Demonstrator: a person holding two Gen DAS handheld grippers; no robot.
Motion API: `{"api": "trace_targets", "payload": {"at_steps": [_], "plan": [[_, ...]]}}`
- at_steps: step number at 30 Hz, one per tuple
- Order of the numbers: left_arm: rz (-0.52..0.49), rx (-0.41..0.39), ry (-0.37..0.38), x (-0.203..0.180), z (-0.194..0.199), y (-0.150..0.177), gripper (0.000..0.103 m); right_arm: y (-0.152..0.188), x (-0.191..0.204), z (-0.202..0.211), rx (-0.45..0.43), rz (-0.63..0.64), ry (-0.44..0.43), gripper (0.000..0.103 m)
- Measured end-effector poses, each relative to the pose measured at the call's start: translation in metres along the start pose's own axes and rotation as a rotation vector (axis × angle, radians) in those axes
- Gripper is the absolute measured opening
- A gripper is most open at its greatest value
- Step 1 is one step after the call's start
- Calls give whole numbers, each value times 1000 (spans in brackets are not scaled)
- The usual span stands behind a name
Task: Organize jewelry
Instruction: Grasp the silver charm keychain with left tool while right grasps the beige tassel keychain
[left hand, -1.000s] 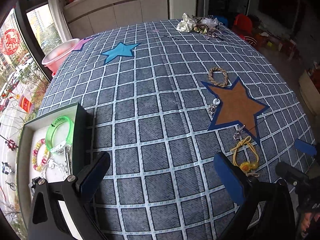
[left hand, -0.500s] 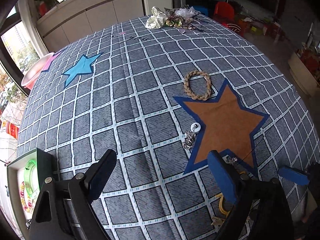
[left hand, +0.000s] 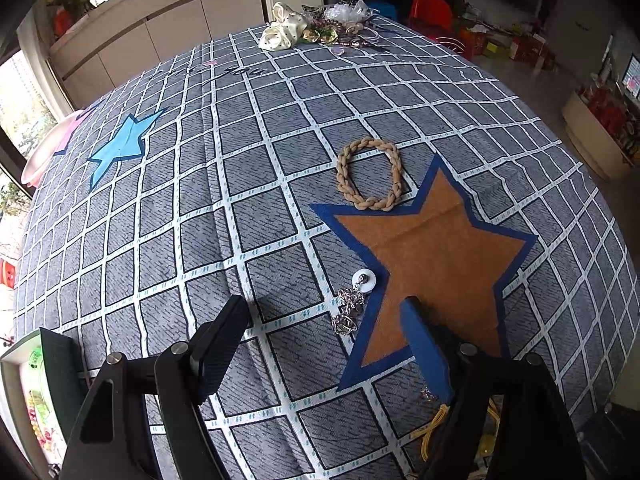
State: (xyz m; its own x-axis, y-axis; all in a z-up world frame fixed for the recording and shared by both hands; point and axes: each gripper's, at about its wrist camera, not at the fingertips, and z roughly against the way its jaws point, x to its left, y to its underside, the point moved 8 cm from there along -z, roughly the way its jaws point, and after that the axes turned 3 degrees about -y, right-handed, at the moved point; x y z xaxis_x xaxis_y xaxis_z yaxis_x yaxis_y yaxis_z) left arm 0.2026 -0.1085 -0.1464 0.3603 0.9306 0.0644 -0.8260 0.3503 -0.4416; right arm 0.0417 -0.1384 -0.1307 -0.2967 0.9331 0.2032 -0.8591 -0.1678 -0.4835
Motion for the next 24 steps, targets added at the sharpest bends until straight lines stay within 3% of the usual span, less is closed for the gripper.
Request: {"api": "trace_targets", "payload": {"at_steps": [5,9,10,13,19,24], "plan": [[-20,-6,38,-6,1,-2,65,-3,13,-5,-3,44,37,40],[-61,-16,60,-13,4,-2,25,-2,18,-7,-19,75,83,22],[-70,-14,64,-15,5,-1,21,-1,19,-5,-22,70,74,20],[-71,-12,64,-14,6,2,21,-1,16,0,-31,31,30,3],[4,7,64,5,17,18,21,-2,0,12,-54,-75,-62,2],[52,-25,62,16,40,29,21,-4,-11,26,-79,-143,-104,2]]}}
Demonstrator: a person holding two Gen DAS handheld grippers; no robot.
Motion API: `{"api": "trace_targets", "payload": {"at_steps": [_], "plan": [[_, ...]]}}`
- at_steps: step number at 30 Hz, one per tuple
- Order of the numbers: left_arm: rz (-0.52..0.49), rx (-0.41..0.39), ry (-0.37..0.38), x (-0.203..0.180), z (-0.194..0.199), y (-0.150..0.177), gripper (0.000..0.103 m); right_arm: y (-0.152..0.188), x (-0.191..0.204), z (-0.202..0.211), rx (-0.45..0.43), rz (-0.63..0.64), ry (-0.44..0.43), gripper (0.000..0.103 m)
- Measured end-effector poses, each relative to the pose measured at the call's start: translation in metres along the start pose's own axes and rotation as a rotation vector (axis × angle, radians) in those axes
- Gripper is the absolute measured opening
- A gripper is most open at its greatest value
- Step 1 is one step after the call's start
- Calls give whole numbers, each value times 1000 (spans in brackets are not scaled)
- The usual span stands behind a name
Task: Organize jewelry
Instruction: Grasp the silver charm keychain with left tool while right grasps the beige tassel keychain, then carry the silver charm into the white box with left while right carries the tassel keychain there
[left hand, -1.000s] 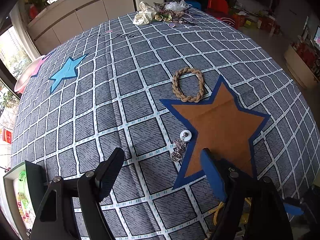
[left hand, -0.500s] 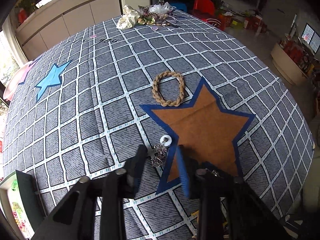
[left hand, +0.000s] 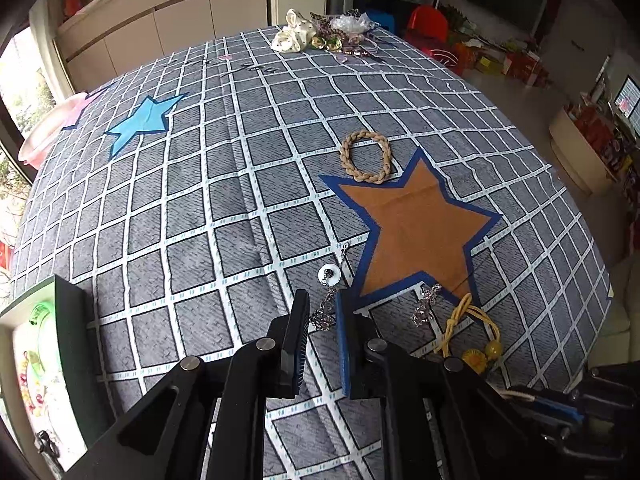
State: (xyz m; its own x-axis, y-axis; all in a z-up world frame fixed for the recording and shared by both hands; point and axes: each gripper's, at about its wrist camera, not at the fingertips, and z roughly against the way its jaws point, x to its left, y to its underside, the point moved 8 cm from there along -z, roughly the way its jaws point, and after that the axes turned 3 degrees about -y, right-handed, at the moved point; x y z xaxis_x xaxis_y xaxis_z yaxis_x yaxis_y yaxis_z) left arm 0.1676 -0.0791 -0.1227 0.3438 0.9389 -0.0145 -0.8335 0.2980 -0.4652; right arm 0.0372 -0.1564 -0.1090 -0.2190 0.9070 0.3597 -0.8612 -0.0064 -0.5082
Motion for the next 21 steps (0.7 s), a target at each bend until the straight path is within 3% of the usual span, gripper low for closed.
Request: {"api": "trace_targets", "payload": {"at_steps": [7,14,21], "plan": [[47,-59,-22,11,39,17,21,-12,-8,12,-30,-45,-36,2],[100,-112,-37,28,70,31,21,-17,5,17,-42,-7,-32,2],[112,-137,-64,38,84,43,21,-3,1,-6,42,-27,1,3]]}}
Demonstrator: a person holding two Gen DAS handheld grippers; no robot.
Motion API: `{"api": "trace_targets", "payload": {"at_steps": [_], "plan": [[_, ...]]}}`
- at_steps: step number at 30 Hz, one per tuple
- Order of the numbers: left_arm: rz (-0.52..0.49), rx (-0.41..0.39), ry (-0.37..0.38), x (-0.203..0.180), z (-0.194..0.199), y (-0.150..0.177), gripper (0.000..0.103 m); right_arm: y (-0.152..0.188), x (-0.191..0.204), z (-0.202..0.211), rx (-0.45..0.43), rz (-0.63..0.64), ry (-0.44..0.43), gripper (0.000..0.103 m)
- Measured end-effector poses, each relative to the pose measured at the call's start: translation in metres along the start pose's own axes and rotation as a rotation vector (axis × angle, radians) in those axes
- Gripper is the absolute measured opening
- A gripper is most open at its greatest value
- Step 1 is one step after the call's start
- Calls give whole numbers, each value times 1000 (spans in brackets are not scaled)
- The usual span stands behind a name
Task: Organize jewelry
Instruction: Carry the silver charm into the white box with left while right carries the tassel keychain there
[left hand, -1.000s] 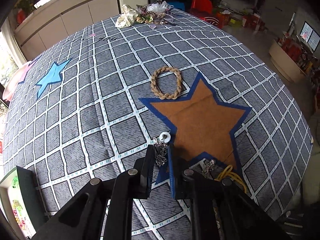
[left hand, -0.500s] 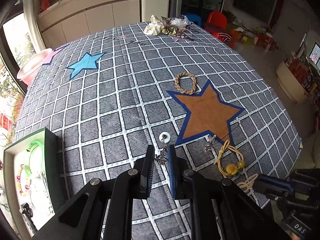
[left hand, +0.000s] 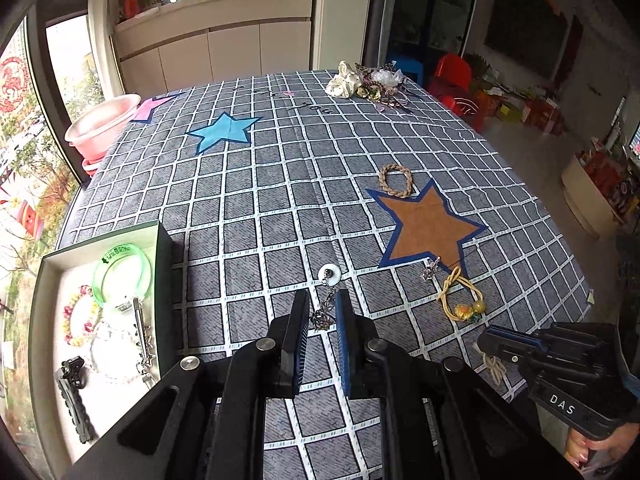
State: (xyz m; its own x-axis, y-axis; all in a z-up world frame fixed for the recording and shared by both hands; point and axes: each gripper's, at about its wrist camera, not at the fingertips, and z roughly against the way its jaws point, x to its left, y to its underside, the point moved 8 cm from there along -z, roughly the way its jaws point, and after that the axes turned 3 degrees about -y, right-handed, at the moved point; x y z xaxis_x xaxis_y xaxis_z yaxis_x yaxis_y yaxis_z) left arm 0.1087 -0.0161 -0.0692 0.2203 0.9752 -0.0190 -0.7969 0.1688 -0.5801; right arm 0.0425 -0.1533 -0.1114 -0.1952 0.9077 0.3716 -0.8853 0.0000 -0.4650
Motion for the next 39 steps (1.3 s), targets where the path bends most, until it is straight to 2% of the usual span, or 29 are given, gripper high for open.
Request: {"api": "trace_targets", "payload": {"at_steps": [4,7,8,9,11,26,29,31,33,34,35,39], "plan": [[1,7,-1,1,0,6,21,11,-6,-6,35,2,30,3],[2,8,-2,1,0,9,21,12,-11,-5,38,-1,47,9],[4,8,-2,2,0,10,21,12,-13,-5,38,-7,49,22],[5,8,-3,2,1,11,21,12,-15,-4,37,-12,52,42],[8,9,-5,4,1,13,21,12,-17,-1,20,-13,57,59],[18,20,4,3,0,21,21,25,-12,-6,46,88,81,59],[21,21,8,2,0,22,21,25,-8,-12,61,127,124,58],[20,21,7,2,0,23,21,25,-6,-15,68,157,180,52],[18,19,5,3,1,24,21,24,-6,-15,65,174,226,28],[19,18,6,3,1,24,21,24,-7,-14,64,175,233,23],[21,16,8,3,2,24,21,24,-7,-14,63,167,227,20],[29,-6,10,6,9,23,21,23,-8,-9,44,138,201,20]]}}
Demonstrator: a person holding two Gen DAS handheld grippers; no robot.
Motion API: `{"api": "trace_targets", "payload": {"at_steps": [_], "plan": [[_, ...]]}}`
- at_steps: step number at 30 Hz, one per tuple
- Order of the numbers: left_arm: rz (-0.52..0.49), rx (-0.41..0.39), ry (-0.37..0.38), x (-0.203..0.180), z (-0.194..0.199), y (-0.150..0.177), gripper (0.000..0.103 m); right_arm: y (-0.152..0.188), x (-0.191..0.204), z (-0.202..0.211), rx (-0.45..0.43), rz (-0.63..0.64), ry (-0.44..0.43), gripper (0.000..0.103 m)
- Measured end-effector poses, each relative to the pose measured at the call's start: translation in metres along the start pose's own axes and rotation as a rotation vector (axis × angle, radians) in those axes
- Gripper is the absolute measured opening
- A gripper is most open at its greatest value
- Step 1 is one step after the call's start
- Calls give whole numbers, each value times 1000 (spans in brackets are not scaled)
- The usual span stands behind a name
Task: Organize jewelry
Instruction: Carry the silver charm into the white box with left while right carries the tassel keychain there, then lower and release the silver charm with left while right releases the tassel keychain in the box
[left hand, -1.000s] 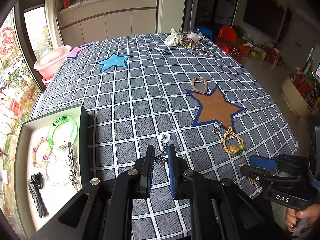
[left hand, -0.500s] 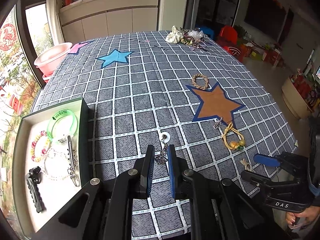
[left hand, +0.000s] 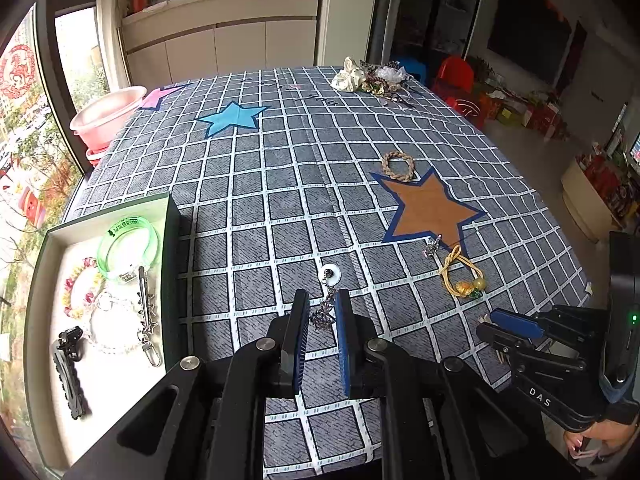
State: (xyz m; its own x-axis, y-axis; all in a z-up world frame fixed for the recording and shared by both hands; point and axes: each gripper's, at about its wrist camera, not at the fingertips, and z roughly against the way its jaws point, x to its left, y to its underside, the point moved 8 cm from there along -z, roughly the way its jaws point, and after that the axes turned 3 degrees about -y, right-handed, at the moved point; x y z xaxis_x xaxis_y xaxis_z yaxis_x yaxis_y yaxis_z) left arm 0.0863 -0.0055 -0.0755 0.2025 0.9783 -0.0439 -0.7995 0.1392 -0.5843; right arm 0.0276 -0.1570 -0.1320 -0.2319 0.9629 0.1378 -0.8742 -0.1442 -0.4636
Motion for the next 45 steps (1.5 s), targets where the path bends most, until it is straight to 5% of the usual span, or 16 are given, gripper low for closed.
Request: {"api": "trace_targets", "payload": {"at_steps": [10,22,35,45], "plan": [[35,-78,-7,25,32,0,21,-32,23,35,-88,-9,-60,20],[159,-127,-84,104,65,26,21,-71,119,44,-119,115,-197,20],[325,-85,-173,190,72,82,21,-91,230,23,-76,244,-373,20],[362,-20,-191,215,55,108,21,-90,296,-19,40,272,-490,20]]}}
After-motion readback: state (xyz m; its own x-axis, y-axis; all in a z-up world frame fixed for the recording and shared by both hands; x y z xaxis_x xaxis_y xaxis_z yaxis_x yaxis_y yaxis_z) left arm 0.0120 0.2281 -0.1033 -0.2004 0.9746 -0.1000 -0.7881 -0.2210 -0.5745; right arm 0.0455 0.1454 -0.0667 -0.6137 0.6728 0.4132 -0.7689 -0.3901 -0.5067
